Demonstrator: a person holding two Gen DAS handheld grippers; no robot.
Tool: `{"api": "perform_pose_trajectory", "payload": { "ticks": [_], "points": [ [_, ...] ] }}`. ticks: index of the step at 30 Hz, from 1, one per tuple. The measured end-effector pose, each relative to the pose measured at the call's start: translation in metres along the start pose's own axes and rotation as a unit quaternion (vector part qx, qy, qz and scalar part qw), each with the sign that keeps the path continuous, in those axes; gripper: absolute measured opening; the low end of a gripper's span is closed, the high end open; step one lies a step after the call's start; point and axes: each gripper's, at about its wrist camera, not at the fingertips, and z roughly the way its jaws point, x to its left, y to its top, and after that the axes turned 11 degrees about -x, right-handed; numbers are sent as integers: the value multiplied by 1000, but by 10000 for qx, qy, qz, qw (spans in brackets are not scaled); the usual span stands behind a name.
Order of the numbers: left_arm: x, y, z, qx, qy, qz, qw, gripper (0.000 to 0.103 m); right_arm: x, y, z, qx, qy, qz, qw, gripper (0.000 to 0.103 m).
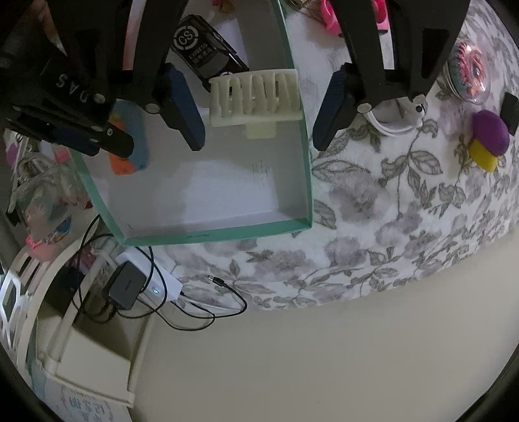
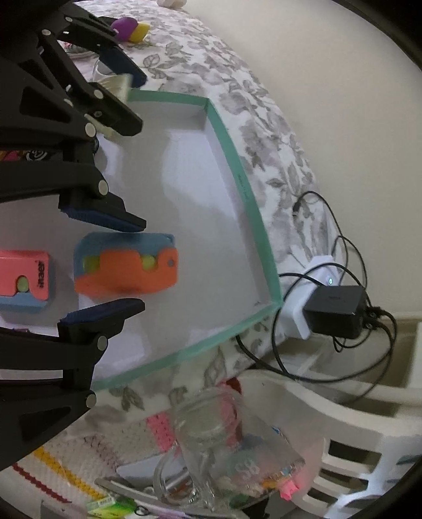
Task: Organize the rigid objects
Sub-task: 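Open the left gripper to drop the comb block while the right releases the fidget toy, then withdraw both open grippers from the box back over the bed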
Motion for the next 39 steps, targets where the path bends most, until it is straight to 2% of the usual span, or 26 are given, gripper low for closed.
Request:
{"api": "perform_pose_trajectory", "payload": {
  "ticks": [6,12,15,19,20,21,22,26,30,34,39],
  "points": [
    [5,6,-21,-171,-78,-182,9997,71,4,7,-20,-171,124,12,9998,48],
    [20,11,-47,-336,217,-364,9985,72,12,11,-40,-376,122,-137,9991,48],
    [32,9,-53,-327,416,-506,9973,80,15,8,-40,-319,88,-184,9993,64],
    [54,1,-59,-195,790,-744,9939,81,19,2,-43,-274,89,-278,9992,66],
    [60,-2,-61,-147,864,-823,9928,84,21,0,-45,-282,87,-300,9991,69],
    [64,-4,-62,-115,912,-888,9918,92,22,-1,-47,-295,77,-327,9990,71],
    [69,-7,-64,-98,957,-962,9907,97,23,-2,-48,-307,74,-350,9989,73],
    [87,-14,-76,-63,1084,-1198,9868,98,27,-7,-55,-350,39,-419,9985,85],
    [104,-22,-88,-87,1182,-1439,9825,101,32,-13,-64,-384,41,-479,9981,91],
    [122,-30,-100,-80,1257,-1653,9782,101,39,-18,-74,-466,10,-584,9972,103],
    [144,-40,-114,-81,1464,-1818,9724,101,45,-23,-86,-488,162,-552,9972,103]
  ]
}}
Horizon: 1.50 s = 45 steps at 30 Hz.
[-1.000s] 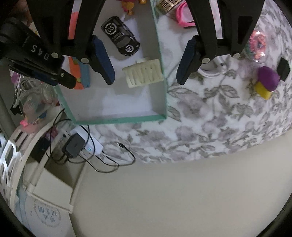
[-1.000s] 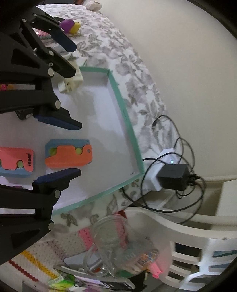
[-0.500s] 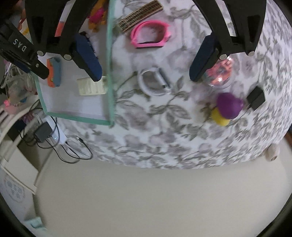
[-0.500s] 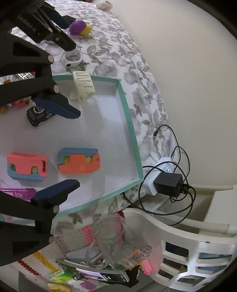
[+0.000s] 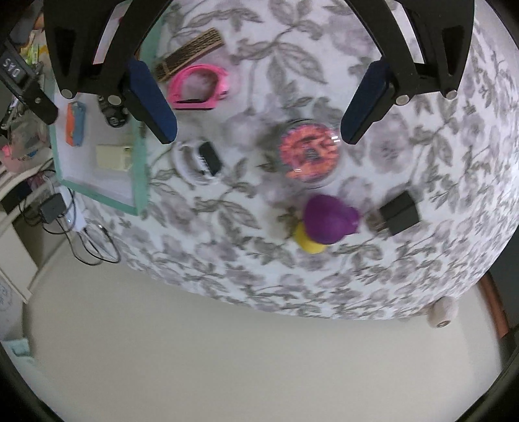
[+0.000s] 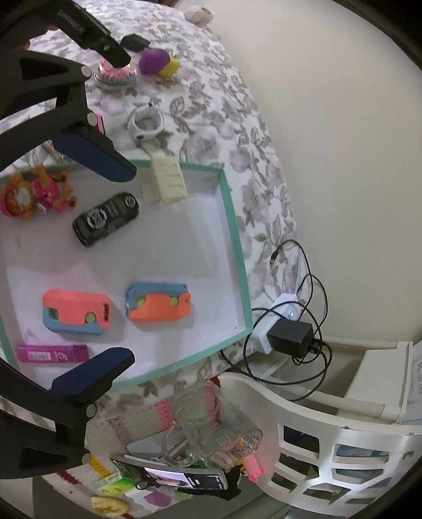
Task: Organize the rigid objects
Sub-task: 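Withdraw both open grippers from the box back over the bed, then grasp the clear bead jar with the left gripper while the right grasps the pink watch band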
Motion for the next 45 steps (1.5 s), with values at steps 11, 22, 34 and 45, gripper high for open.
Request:
{"api": "perform_pose_trajectory", "payload": {
  "ticks": [11,22,34,45],
  "points": [
    [46,13,-31,-262,337,-231,9988,103,59,-7,-43,-246,542,-519,9969,103],
    [97,12,-28,16,570,-675,9961,103,119,-49,-9,535,1171,-749,9888,103],
    [110,8,18,531,337,-1001,9930,103,143,-61,23,707,1247,-985,9848,100],
    [84,4,59,597,121,-726,9955,103,155,-68,60,891,1100,-1257,9819,96]
  ]
}}
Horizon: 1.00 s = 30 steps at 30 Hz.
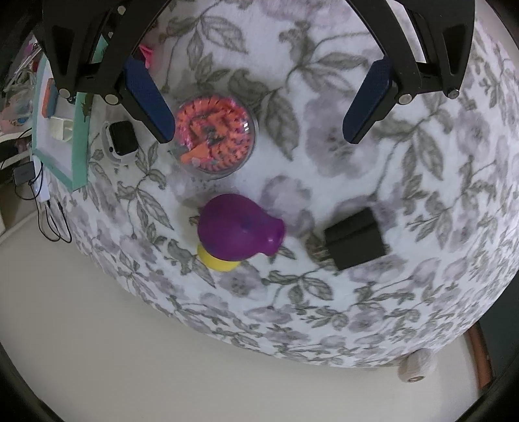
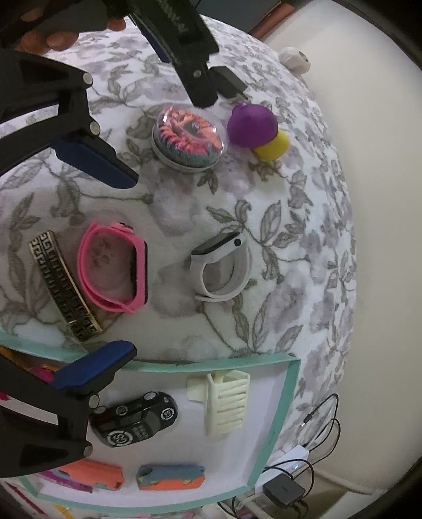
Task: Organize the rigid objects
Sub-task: 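Grasp the clear bead jar with the left gripper while the right grasps the pink watch band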
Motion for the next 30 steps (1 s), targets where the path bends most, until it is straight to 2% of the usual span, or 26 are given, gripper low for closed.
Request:
{"api": "perform_pose_trajectory", "payload": {
  "ticks": [14,23,25,29,30],
  "points": [
    [-18,-11,27,180,-154,164,9996,103,5,-5,23,177,-23,-227,9996,88],
    [-23,-17,36,183,-157,298,9993,102,14,-10,29,190,-162,-461,9986,88],
    [-25,-19,36,162,-110,369,9991,96,15,-11,29,179,-163,-470,9986,87],
    [-25,-17,34,137,-172,360,9991,91,14,-11,27,176,-186,-480,9985,83],
    [-26,-17,34,136,-207,353,9991,86,13,-11,27,175,-184,-480,9985,82]
  ]
}}
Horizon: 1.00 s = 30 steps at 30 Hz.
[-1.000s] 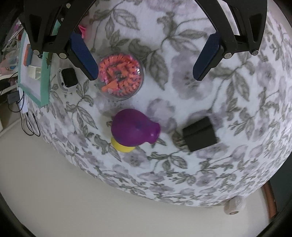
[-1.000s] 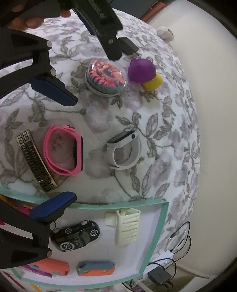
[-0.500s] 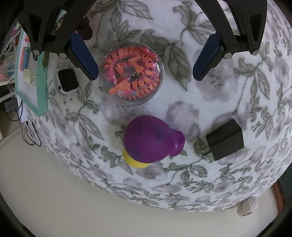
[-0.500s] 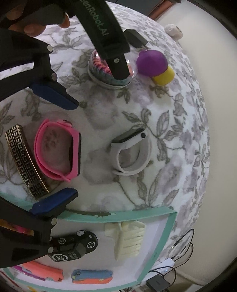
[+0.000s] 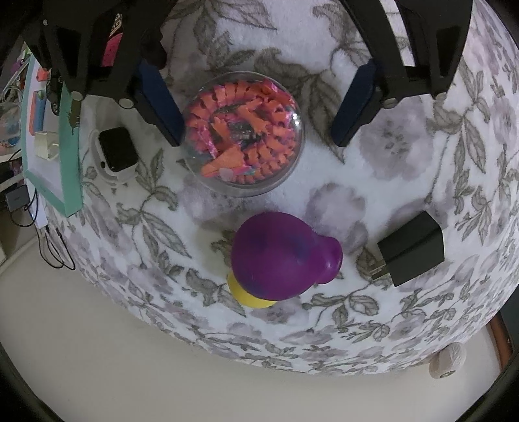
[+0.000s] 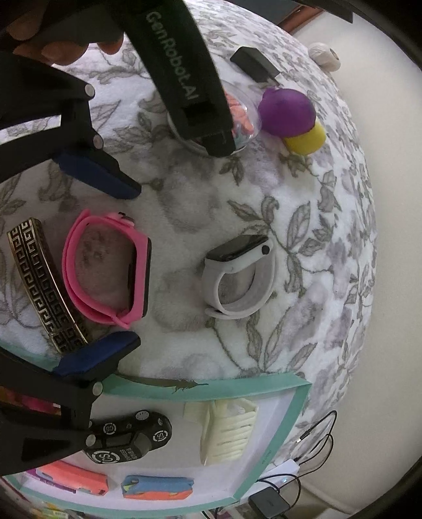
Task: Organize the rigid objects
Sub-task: 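Grasp the clear bead jar with the left gripper while the right grasps the pink watch band, then carry the bead jar and pink watch band over the teal box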
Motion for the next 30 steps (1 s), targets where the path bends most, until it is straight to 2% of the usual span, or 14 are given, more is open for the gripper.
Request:
{"api": "perform_pose_trajectory", "payload": {
  "ticks": [4,7,19,30],
  "points": [
    [-3,1,-3,-16,-131,78,9999,74,0,0,-3,-12,-7,-17,10000,74],
    [-4,1,-4,0,-70,152,9999,74,0,1,-5,-18,-33,4,10000,68],
    [4,5,-7,139,79,-14,9999,74,-1,2,-7,55,-7,103,9999,67],
    [9,22,-34,-177,-3,-239,9996,74,-8,10,-26,-113,86,221,9997,67]
  ]
}}
